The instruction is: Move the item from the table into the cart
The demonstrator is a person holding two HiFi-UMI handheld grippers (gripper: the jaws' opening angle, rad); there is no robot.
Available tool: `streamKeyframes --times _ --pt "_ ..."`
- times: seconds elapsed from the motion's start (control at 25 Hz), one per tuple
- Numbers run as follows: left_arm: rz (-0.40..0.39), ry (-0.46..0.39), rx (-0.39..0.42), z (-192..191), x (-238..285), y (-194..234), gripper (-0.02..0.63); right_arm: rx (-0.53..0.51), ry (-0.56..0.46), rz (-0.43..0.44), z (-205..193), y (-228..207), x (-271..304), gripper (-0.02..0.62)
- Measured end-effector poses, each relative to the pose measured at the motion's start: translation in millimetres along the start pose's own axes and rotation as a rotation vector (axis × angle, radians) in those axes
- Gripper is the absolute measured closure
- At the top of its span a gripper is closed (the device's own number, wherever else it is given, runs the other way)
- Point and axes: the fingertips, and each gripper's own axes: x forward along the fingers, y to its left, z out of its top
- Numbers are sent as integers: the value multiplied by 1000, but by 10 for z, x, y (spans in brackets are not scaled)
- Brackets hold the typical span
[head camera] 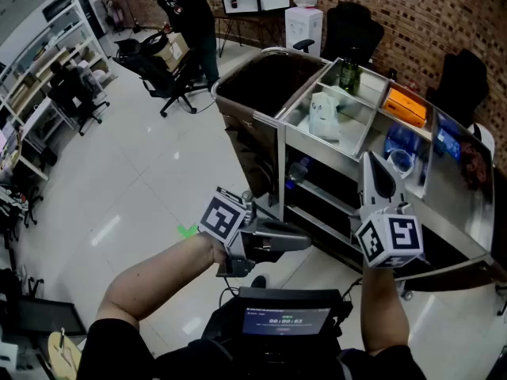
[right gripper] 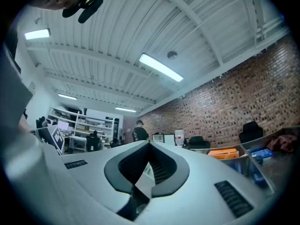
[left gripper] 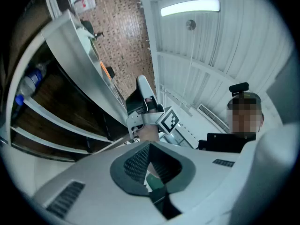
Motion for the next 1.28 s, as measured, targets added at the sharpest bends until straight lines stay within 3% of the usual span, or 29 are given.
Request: streamKeyframes --times 0.16,0.32,0.52,0.8,1.04,1.2,1.28 --pt "132 -96 103 124 -718 -77 603 8 3 69 1 550 292 595" --pt "289 -209 222 195 -1801 -241 602 10 12 147 -32 1464 778 595" --pt "560 -415 352 245 -3244 -404 602 14 8 258 -30 2631 1334 595" --pt "1001 -685 561 129 -5377 -816 601 20 44 459 -320 4472 2238 595" --pt "1422 -915 640 -337 -6673 -1415 600 74 67 678 -427 5763 2618 595" --pt "1746 -1115 605 -996 -7432 -1887 600 103 64 897 -485 6856 2692 595" --pt "1856 -1168 573 -1293 -7701 -2032 600 128 63 984 -513 7329 2721 595"
